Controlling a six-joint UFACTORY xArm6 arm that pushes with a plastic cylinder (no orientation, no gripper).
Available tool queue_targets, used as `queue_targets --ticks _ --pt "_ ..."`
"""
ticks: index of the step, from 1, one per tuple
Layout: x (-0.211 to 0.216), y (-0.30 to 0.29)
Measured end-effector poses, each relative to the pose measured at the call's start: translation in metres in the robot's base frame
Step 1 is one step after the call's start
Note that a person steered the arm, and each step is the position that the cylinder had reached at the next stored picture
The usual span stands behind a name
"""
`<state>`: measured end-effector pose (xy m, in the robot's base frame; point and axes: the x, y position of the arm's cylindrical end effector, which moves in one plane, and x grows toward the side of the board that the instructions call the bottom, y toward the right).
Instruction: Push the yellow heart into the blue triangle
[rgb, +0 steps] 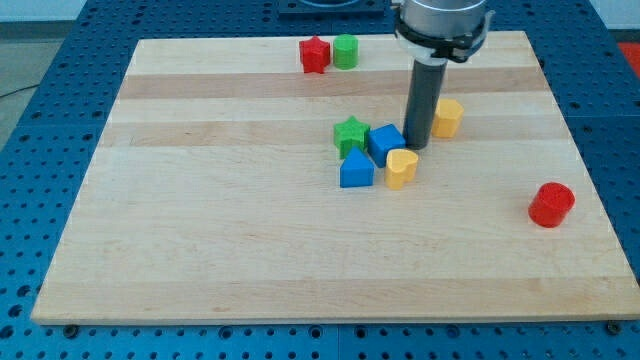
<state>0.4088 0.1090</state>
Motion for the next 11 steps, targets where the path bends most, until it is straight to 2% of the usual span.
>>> queue_targets --ticks 1,3,5,11 --pt "0.019 0.037" --pt "0.03 0.008" --pt "0.05 0.008" --pt "0.053 -0.05"
